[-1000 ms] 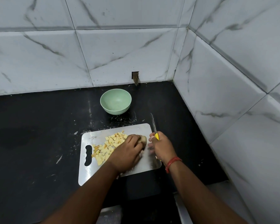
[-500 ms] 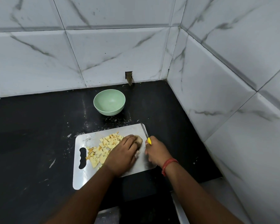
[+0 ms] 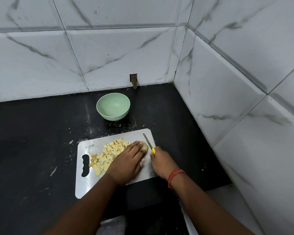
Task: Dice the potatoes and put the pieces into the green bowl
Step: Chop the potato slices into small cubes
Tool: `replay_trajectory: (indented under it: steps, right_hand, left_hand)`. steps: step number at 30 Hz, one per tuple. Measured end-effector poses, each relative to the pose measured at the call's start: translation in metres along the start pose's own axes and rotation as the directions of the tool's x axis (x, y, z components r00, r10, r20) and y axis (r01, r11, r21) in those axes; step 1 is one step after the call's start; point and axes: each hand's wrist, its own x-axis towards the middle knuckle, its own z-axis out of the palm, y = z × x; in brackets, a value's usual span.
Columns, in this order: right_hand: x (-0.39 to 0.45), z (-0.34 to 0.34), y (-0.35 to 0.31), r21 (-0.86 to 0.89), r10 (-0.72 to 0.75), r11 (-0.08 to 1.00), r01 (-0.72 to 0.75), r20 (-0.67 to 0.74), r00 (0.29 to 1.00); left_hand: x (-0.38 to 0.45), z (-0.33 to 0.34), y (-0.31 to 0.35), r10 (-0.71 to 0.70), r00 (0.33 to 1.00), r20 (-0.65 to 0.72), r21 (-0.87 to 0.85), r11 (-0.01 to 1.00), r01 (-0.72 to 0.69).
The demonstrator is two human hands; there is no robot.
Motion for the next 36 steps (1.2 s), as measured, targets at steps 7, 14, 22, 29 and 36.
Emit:
replay_trajectory:
  steps: [7, 14, 22, 29, 36]
  right_hand:
    - [-0.009, 0.007, 0.003, -0.059, -0.024, 0.998, 0.024, 0.000, 1.000]
    - [-0.012, 0.014, 0.001, -0.077, -0.028, 0.997, 0.026, -0.023, 0.999]
    - [-0.018, 0.019, -0.006, -0.075, -0.012, 0.997, 0.010, -0.026, 1.000]
    - [-0.011, 0.020, -0.014, -0.117, 0.042, 0.993, -0.034, 0.074, 0.996]
    - [0.001, 0.014, -0.024, -0.231, 0.033, 0.973, 0.000, 0.142, 0.989]
  left_hand:
    - [-0.004, -0.002, -0.002, 0.001, 1.000, 0.003, -0.050, 0.999, -0.001]
    - [-0.005, -0.003, -0.002, -0.027, 0.999, 0.039, -0.058, 0.998, 0.029]
    - [-0.004, -0.002, -0.001, -0.064, 0.995, 0.072, -0.093, 0.993, 0.071]
    - [-0.006, 0.000, -0.008, 0.005, 0.994, 0.108, -0.051, 0.999, 0.000]
    - [-0.005, -0.002, -0.004, -0.009, 0.993, 0.118, -0.026, 1.000, 0.013]
